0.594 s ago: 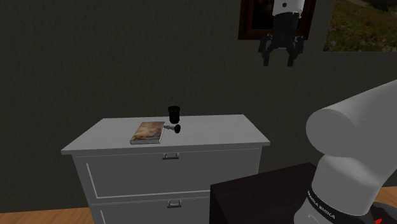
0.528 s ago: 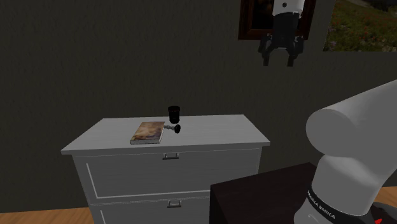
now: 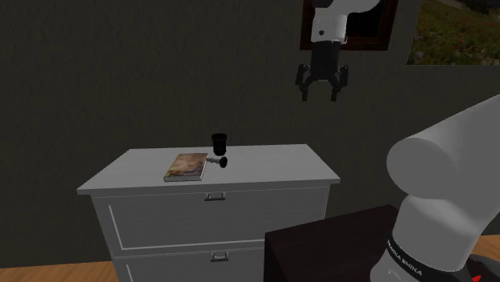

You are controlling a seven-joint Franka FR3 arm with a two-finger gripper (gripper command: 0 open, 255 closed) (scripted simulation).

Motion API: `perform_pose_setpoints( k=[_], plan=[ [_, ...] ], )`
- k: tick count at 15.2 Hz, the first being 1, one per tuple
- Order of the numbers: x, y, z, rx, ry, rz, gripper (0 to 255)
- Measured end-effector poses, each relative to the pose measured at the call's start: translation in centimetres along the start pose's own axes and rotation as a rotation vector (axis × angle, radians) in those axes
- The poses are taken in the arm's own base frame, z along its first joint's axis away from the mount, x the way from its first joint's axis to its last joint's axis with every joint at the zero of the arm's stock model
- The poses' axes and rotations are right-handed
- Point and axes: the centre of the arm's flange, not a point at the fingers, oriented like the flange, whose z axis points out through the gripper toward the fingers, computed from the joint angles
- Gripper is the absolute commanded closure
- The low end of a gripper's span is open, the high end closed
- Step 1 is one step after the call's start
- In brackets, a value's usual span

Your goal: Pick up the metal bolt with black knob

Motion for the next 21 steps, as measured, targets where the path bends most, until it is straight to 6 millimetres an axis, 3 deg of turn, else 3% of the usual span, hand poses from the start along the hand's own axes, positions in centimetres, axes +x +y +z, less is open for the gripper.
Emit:
perform_pose_setpoints(
  k=[21],
  plan=[
    [9.6,-20.2,14.9,-0.024,0.086,0.022,0]
  ],
)
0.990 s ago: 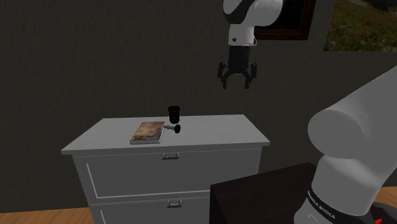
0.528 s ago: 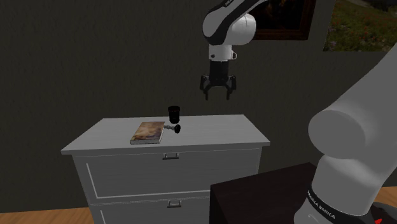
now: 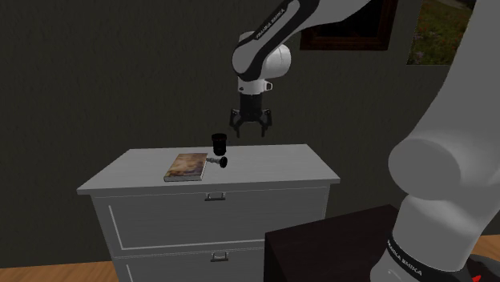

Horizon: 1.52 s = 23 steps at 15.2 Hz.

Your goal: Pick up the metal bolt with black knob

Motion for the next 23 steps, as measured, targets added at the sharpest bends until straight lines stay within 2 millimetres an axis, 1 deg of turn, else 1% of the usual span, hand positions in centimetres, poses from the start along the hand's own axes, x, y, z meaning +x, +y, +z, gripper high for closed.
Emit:
perform_pose_setpoints(
  k=[1,3,11,14,19,20,23],
  plan=[
    [0.4,-1.3,0.9,-0.001,0.004,0.000,0],
    [1.2,-3.4,2.6,-0.002,0.012,0.002,0],
    [4.6,-11.1,8.3,-0.010,0.043,0.011,0],
    [4.9,-11.9,10.0,-0.012,0.047,0.012,0],
    [4.7,-12.0,12.5,-0.012,0.047,0.013,0],
    [4.8,-12.0,12.7,-0.012,0.047,0.012,255],
    [4.9,-11.9,12.9,-0.012,0.048,0.012,255]
  ],
)
